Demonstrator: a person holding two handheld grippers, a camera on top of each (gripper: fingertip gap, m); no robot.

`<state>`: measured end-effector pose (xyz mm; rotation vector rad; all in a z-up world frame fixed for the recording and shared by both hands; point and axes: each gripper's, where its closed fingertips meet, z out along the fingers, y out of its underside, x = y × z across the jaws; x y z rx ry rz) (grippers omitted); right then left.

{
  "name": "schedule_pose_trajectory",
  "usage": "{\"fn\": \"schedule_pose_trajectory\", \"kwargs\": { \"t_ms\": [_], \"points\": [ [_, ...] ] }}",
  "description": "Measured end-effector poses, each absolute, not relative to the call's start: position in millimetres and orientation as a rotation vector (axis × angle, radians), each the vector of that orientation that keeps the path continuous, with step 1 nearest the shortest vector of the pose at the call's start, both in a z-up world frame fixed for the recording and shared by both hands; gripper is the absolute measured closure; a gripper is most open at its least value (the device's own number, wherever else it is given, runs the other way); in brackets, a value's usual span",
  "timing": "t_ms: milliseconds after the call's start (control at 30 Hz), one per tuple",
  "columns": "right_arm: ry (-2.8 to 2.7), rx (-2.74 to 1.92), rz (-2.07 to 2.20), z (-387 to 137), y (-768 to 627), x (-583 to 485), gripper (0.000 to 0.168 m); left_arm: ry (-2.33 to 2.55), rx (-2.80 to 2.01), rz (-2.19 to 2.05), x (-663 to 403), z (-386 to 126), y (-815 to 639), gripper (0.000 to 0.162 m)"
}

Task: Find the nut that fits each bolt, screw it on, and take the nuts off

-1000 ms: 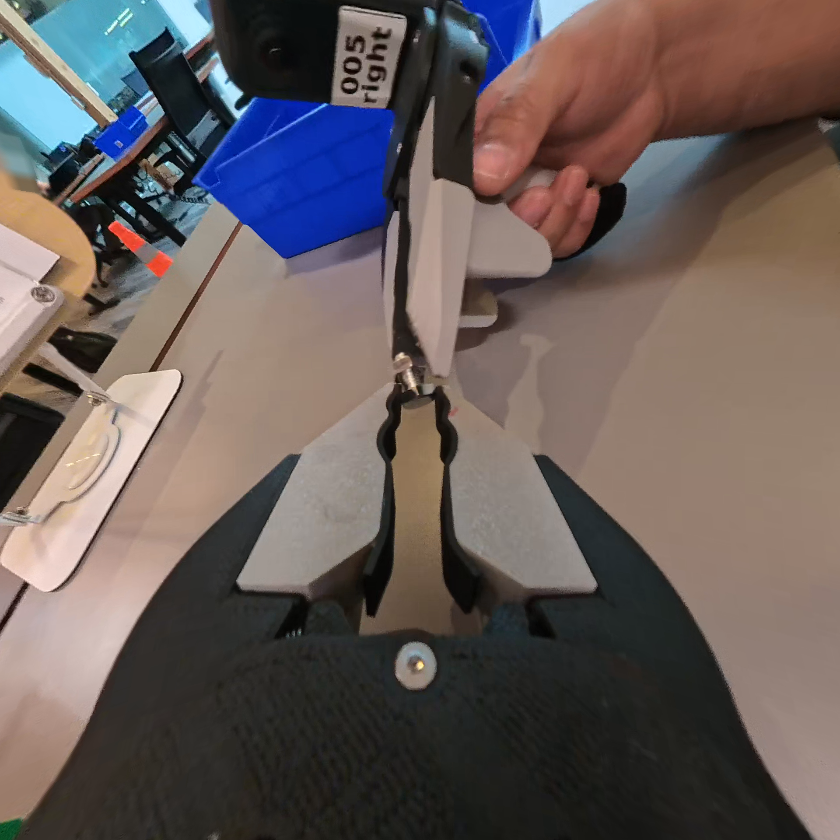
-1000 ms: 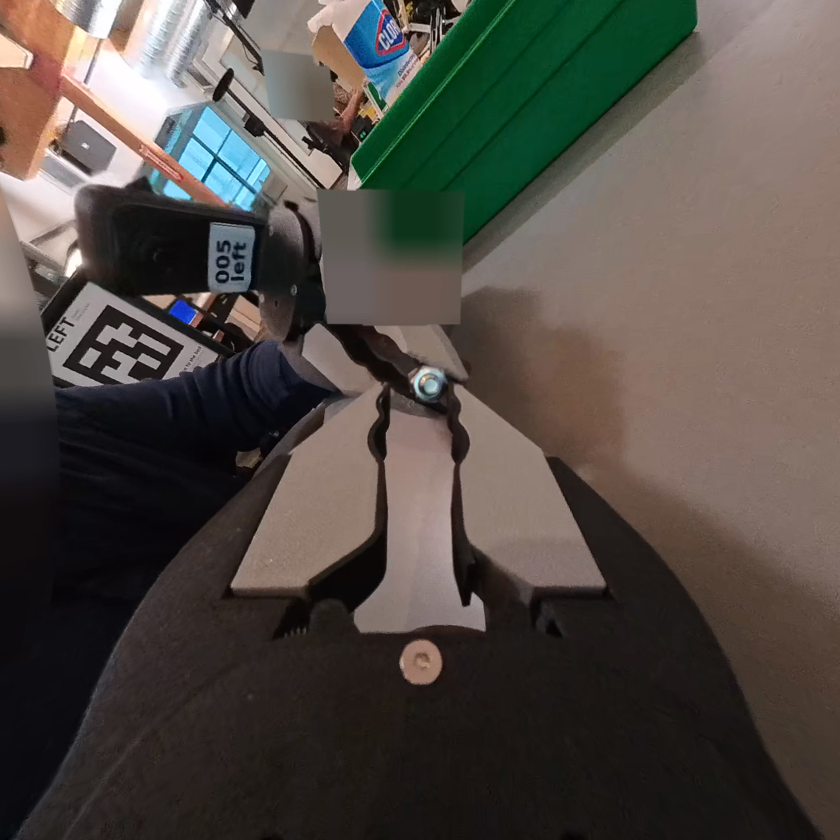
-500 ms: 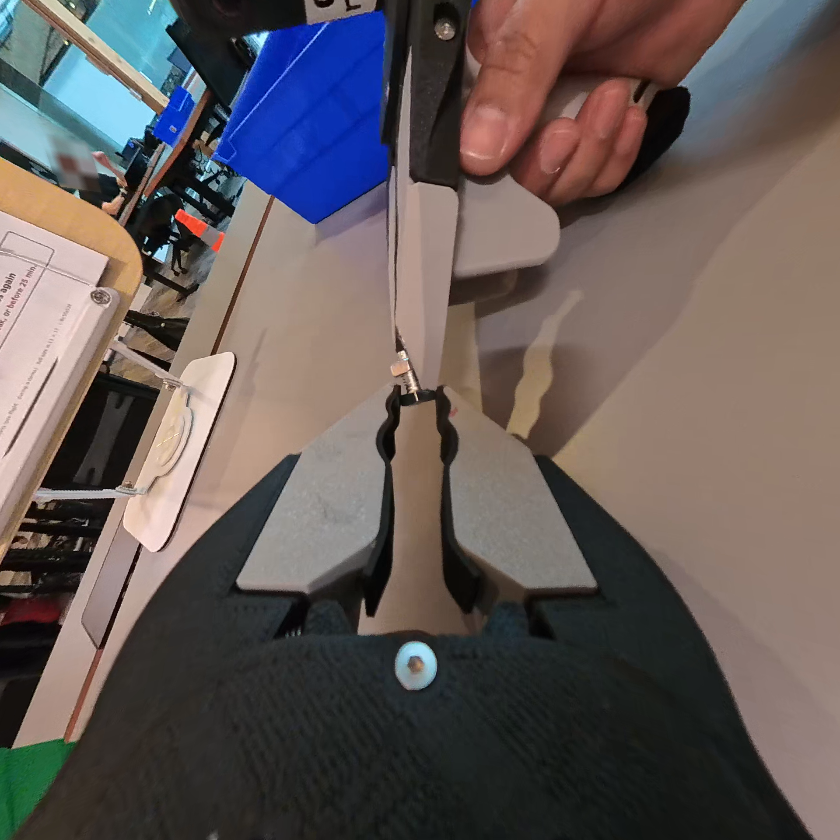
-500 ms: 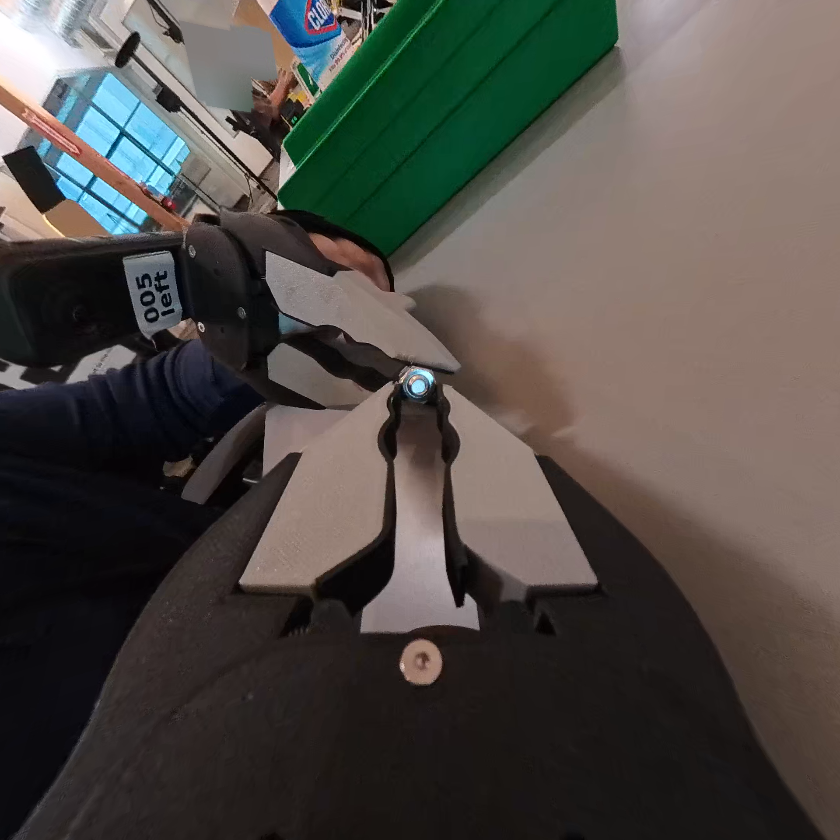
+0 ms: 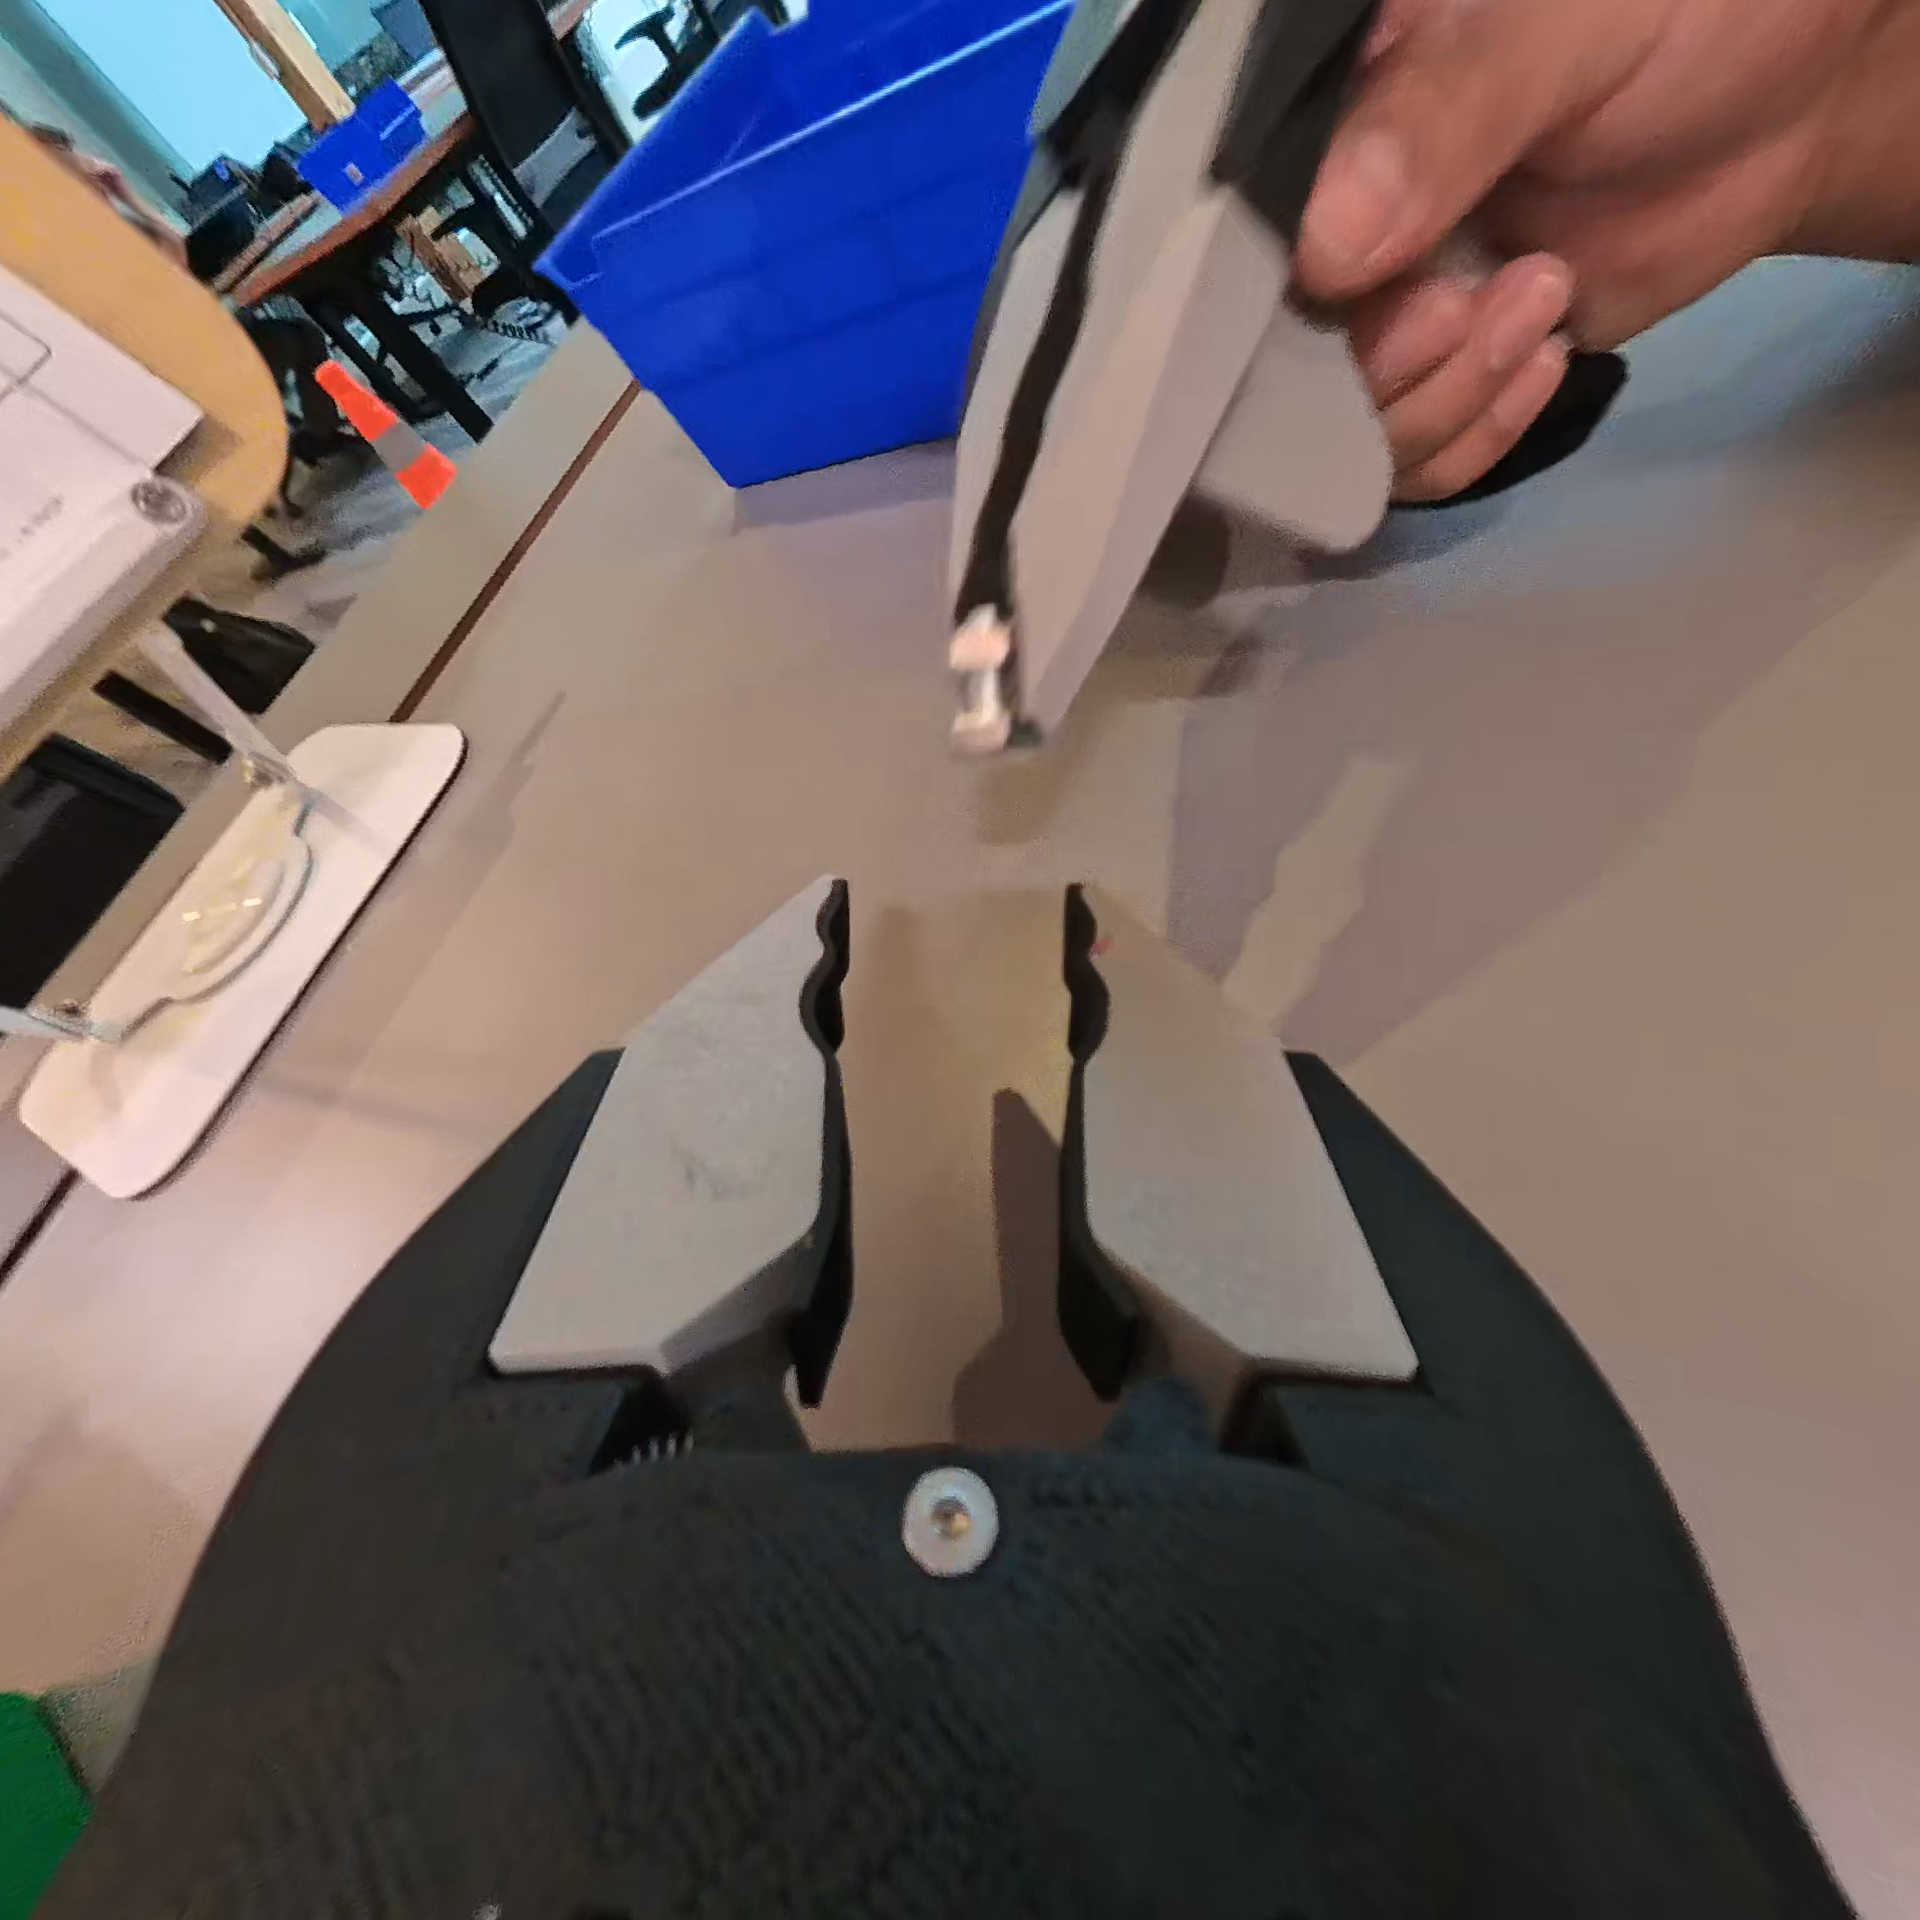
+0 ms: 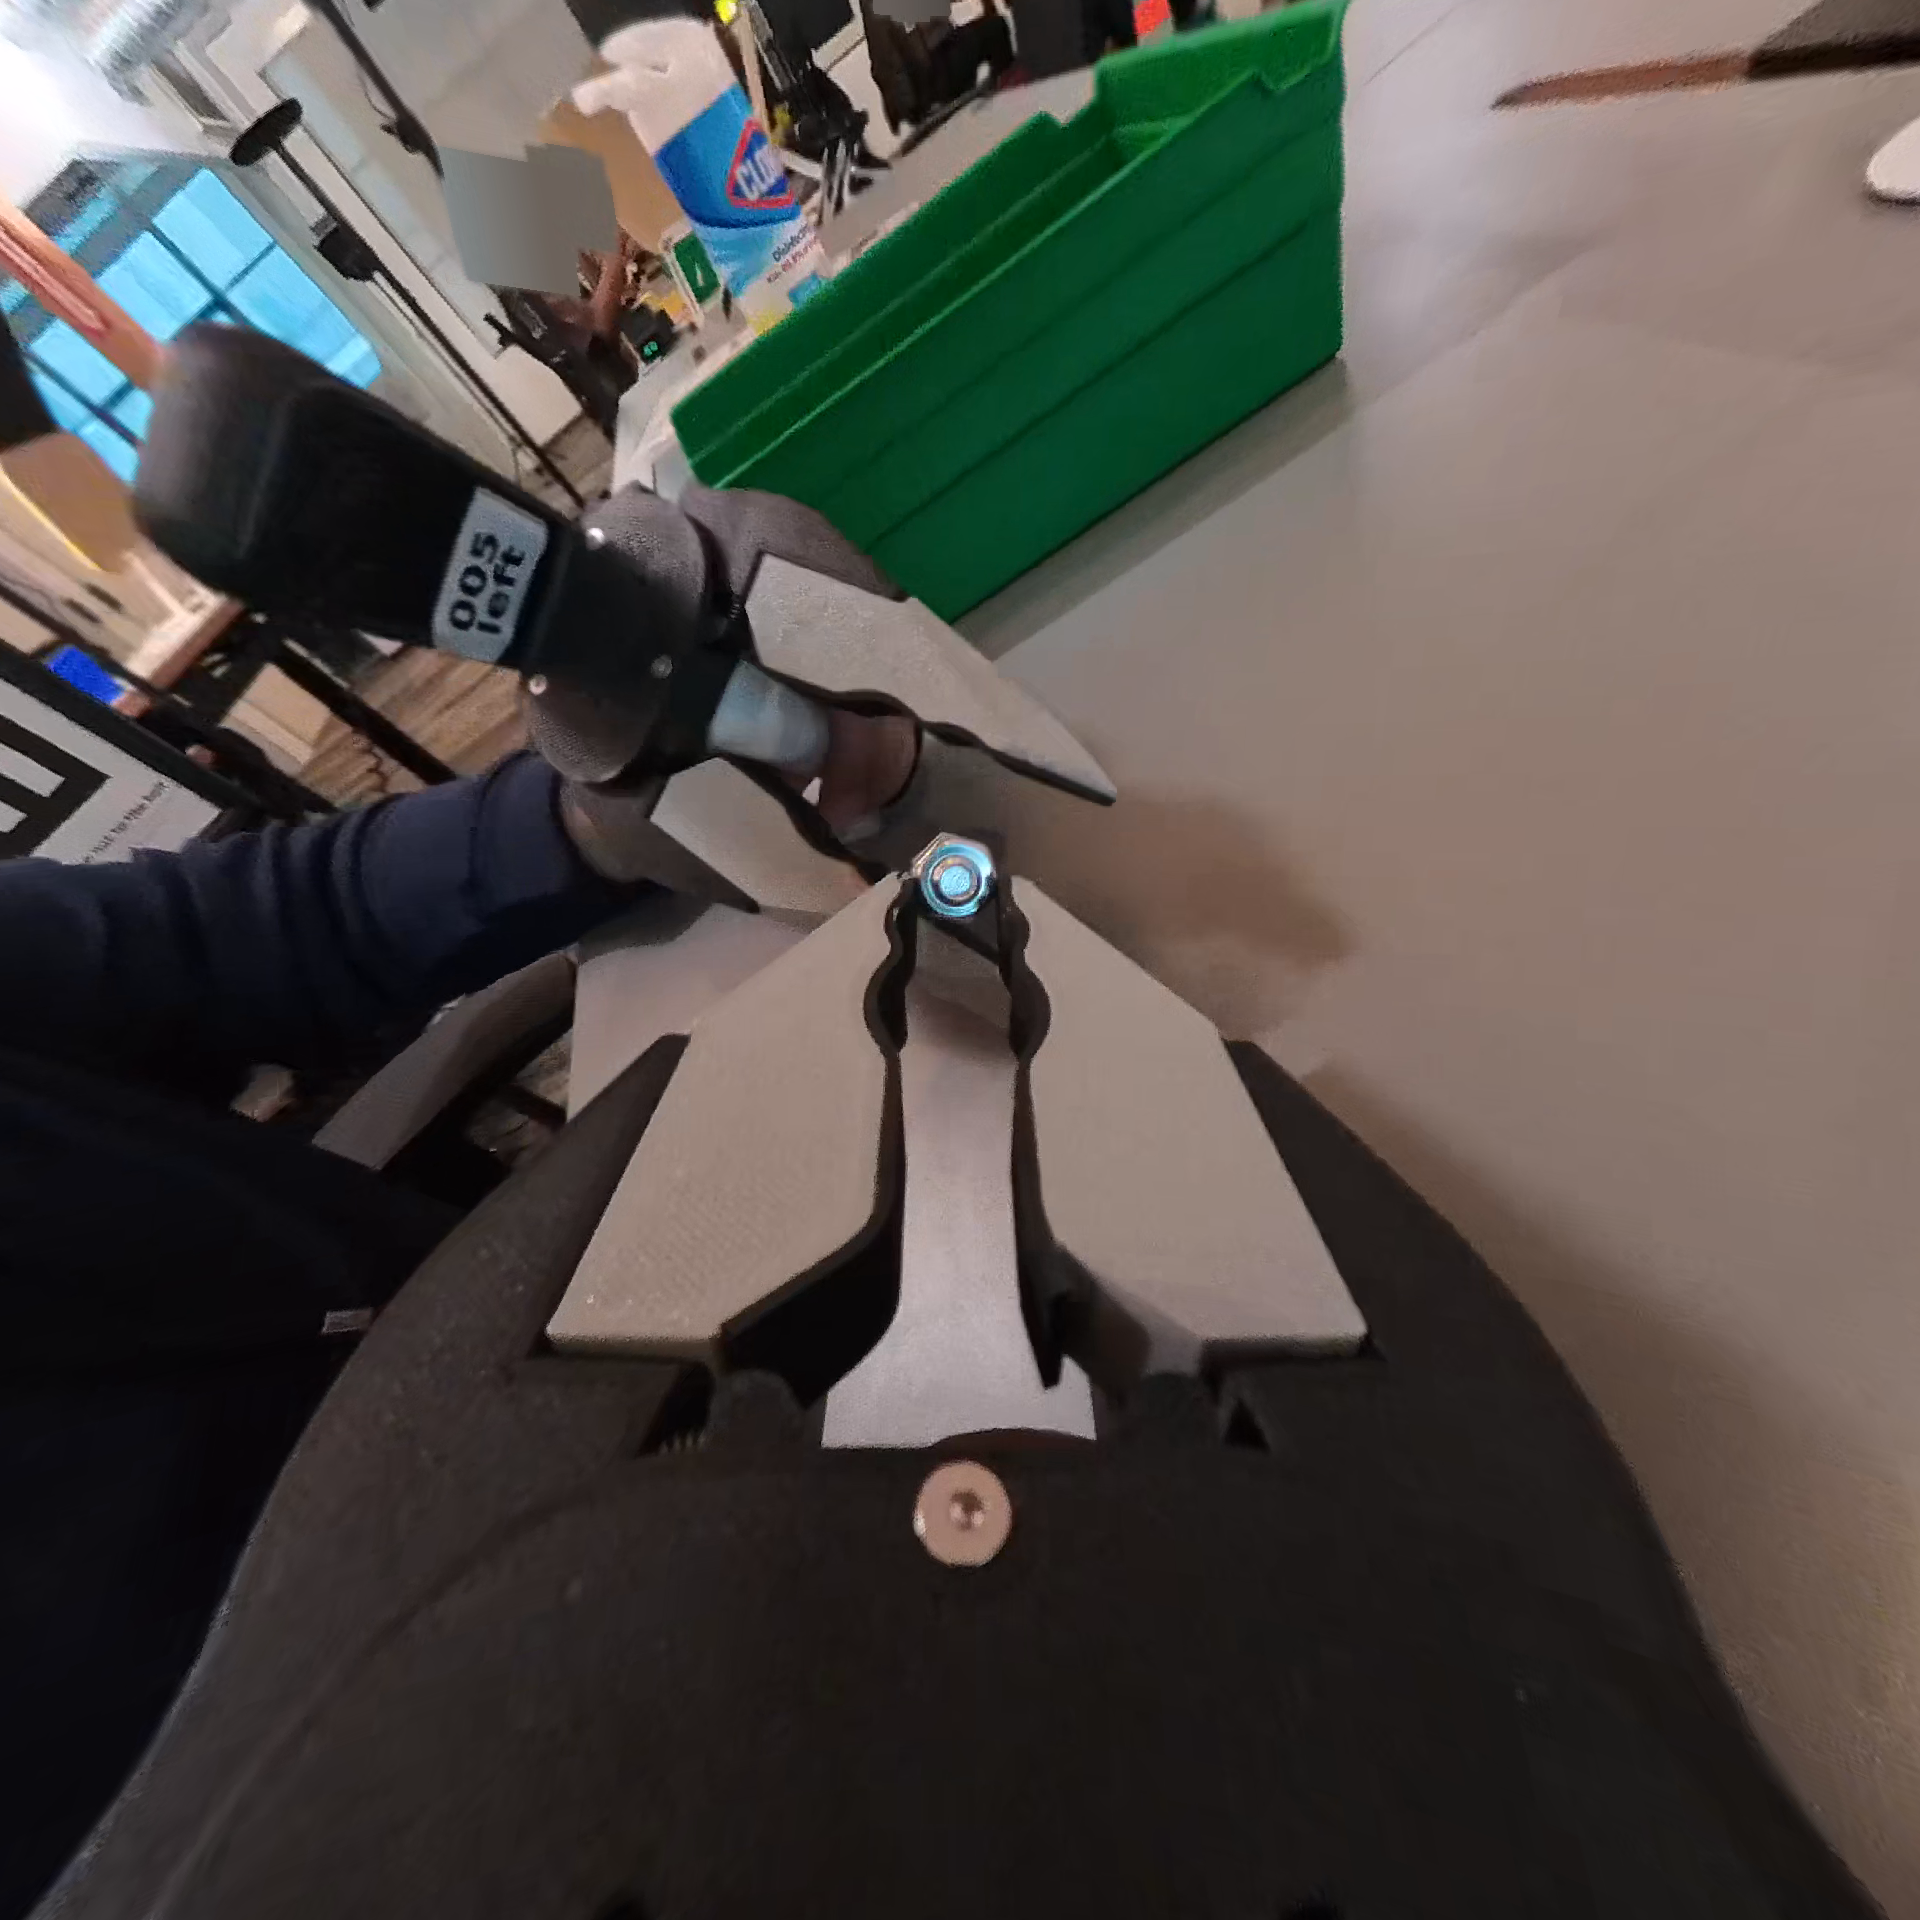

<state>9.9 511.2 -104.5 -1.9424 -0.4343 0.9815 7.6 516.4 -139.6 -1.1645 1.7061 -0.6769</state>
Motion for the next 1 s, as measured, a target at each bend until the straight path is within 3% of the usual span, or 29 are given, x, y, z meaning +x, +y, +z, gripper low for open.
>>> {"fn": "schedule_pose_trajectory", "kwargs": {
  "t_ms": [167, 300, 467, 633, 767, 867, 1000],
  "points": [
    [-0.506, -1.849, 0.738, -50, 470, 33, 0.156, 1.652, -1.266, -0.715, 5, -140, 531, 0.12],
    [-0.334, -1.902, 0.403, -10, 455, 127, 0.156, 1.665, -1.276, -0.677, 5, -144, 533, 0.122],
    [0.029, -2.23, -0.109, -59, 451, 307, 0.155, 1.711, -1.25, -0.607, 6, -153, 530, 0.124],
    [0.12, -2.484, -0.227, -124, 460, 362, 0.154, 1.706, -1.237, -0.576, 5, -153, 531, 0.126],
    [0.153, -2.474, -0.222, -122, 473, 365, 0.145, 1.694, -1.242, -0.562, 2, -153, 535, 0.127],
    [0.089, -2.333, -0.243, -78, 477, 338, 0.141, 1.693, -1.258, -0.584, 2, -152, 536, 0.127],
    [-0.168, -2.068, -0.01, -11, 485, 224, 0.136, 1.703, -1.278, -0.593, 3, -155, 537, 0.127]
  ]
}}
